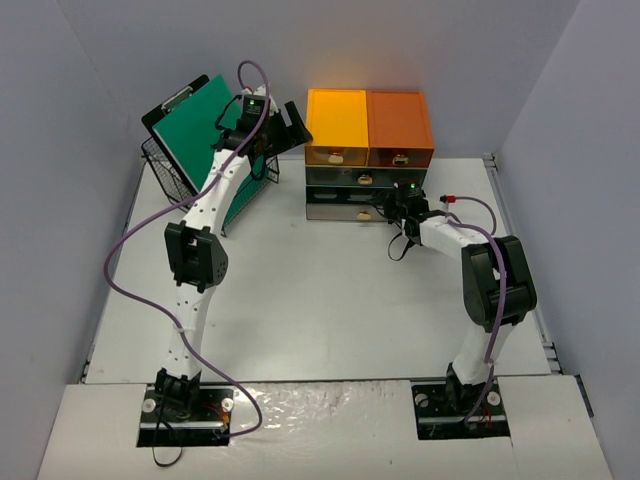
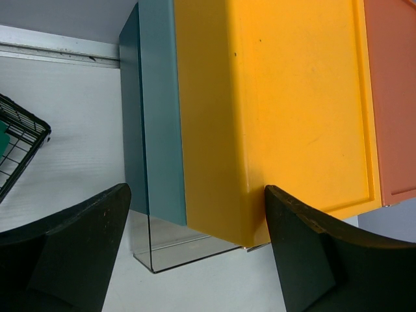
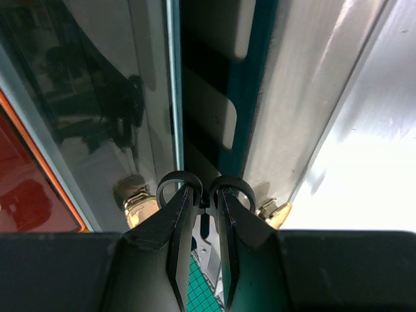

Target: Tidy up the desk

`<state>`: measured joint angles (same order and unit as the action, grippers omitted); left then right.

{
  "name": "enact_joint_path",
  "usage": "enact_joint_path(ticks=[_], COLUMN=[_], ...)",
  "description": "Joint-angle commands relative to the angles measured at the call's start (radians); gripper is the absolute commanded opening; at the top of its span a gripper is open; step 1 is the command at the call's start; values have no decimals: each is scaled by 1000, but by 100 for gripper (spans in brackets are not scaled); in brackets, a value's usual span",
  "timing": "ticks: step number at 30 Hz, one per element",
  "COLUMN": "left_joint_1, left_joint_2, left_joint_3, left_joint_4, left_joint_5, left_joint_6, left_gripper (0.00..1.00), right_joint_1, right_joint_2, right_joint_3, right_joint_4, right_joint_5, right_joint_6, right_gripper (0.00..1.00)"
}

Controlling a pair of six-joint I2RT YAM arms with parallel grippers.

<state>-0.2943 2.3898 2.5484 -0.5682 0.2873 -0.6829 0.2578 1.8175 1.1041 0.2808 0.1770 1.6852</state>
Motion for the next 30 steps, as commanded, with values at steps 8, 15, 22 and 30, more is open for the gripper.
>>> enact_joint_path(ticks=[8,15,22,30], left_joint_1=[20,20,21,27], left_joint_2=[-35,-37,-36,-44], left_joint_3=[32,30,32,25], left_joint_4=[-114,-121,-127,-134], left_joint_5=[-48,-51,-53,-56], left_joint_6=[44,52,58,66], left_gripper=[79,79,79,79], right_joint_1=[-6,-12,-39,-48], right_joint_2=[-85,-69,15,70], right_joint_3=[44,22,-21,-71], right_joint_4=[61,141,352,455], right_joint_5=[11,-19,-109,-154], right_joint_6=[-50,-55,-65,-70], right_gripper=[0,0,0,0])
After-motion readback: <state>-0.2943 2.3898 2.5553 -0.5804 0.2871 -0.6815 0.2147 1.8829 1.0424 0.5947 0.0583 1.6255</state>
